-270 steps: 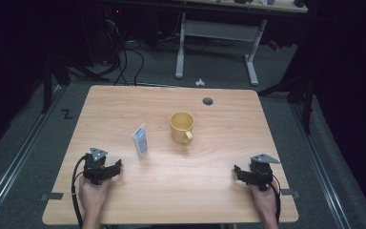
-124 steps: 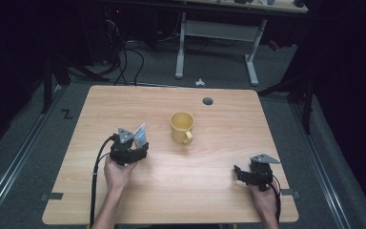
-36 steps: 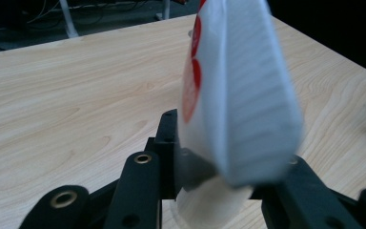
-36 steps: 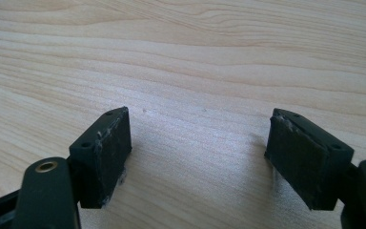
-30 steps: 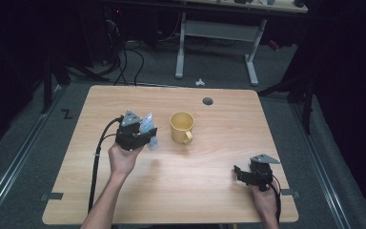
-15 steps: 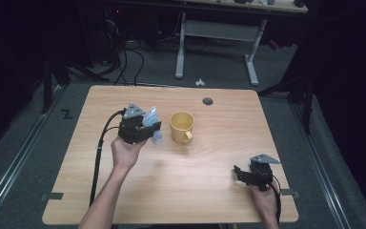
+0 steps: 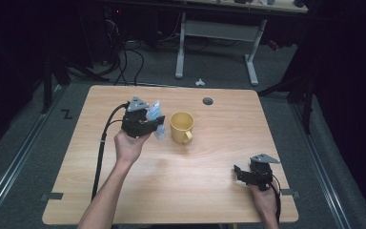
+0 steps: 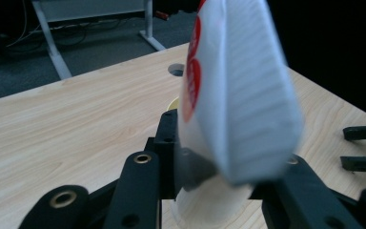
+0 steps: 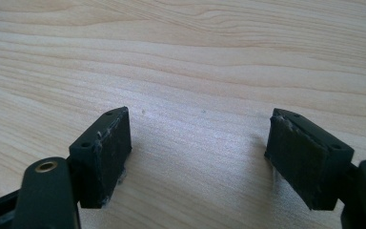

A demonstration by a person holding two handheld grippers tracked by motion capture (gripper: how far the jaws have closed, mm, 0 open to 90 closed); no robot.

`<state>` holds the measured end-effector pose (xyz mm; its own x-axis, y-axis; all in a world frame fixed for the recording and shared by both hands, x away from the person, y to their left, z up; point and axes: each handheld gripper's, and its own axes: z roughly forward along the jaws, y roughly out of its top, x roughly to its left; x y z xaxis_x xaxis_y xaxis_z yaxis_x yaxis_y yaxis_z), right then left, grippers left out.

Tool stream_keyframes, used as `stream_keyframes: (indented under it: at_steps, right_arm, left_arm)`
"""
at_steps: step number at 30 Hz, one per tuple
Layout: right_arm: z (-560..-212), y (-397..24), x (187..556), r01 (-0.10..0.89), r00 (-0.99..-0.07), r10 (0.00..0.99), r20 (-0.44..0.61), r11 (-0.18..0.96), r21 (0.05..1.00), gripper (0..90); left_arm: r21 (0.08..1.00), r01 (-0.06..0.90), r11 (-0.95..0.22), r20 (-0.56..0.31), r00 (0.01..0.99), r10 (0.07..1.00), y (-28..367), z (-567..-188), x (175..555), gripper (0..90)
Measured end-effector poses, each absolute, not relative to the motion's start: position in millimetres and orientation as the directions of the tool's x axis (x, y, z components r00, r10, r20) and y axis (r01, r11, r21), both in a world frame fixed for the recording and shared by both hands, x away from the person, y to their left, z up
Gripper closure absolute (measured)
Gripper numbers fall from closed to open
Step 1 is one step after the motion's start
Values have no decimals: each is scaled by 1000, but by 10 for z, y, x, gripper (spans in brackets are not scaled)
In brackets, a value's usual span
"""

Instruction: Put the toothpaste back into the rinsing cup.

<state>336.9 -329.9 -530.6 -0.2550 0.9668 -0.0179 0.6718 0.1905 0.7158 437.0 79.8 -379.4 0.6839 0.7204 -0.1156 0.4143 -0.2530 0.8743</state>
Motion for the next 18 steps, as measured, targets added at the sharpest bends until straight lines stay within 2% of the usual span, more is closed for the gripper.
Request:
stream_keyframes:
  at_steps: [18]
  right_arm:
    - [-5306,-3300,3370,672,-255,967,-17,190,716,232]
  left_arm:
    - [883,400,-246,-123,703,701,614,-3634,4544,683]
